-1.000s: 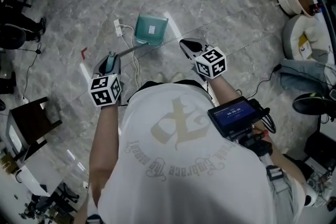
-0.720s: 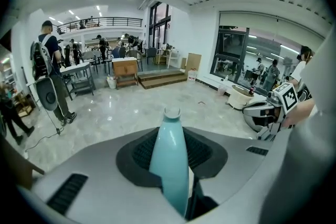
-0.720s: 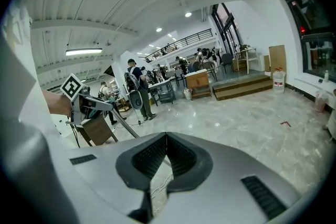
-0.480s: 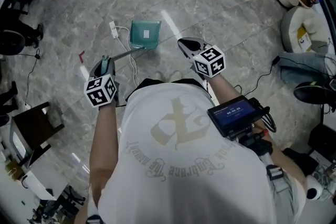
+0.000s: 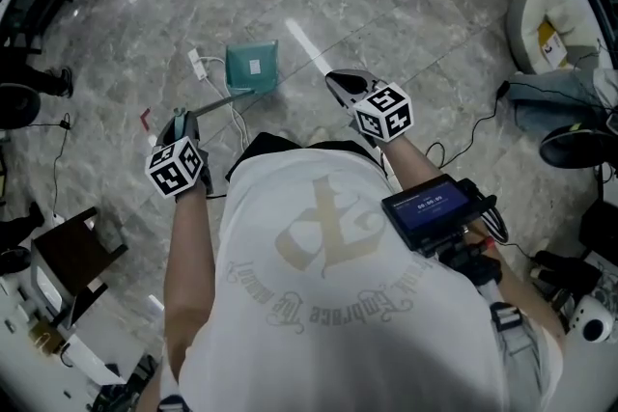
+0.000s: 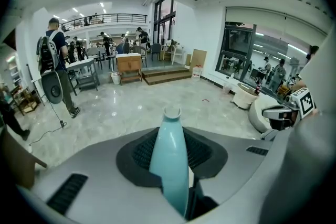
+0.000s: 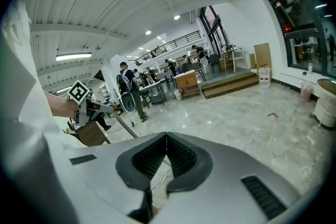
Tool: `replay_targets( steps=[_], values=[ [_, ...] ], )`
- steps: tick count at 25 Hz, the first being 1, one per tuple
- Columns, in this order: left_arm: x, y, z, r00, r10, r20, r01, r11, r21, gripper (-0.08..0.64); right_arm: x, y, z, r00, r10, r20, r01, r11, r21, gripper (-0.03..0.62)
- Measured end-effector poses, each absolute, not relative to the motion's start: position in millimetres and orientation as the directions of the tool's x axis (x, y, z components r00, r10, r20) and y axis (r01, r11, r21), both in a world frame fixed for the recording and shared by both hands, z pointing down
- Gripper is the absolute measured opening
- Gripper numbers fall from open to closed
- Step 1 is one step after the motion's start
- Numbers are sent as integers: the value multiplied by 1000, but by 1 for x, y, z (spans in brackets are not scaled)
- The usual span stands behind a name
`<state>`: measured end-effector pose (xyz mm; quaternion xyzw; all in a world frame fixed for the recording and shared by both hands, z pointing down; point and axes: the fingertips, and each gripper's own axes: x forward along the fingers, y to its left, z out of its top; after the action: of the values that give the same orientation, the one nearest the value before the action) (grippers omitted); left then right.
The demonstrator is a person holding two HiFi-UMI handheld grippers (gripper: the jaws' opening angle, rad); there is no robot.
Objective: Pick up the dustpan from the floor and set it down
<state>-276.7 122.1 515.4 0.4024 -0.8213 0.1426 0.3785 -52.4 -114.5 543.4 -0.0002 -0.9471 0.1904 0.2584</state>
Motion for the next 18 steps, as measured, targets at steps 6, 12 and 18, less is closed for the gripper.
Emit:
replay_targets(
  steps=[6,12,18],
  values=[
    [-288,123,519,-392,-536,748,-756,651,70,107,-50,-117,548,-861,84,502,-129,918,-376,17],
    [-285,114,529,-395,-519,758,-758,651,52,107,-43,-122,553,-865,74,496,-142,912,-385,17],
    [-298,110,556,-367,-492,789,-762,646,49,107,-43,-125,556,-859,43,510,-182,905,-384,17]
  ],
)
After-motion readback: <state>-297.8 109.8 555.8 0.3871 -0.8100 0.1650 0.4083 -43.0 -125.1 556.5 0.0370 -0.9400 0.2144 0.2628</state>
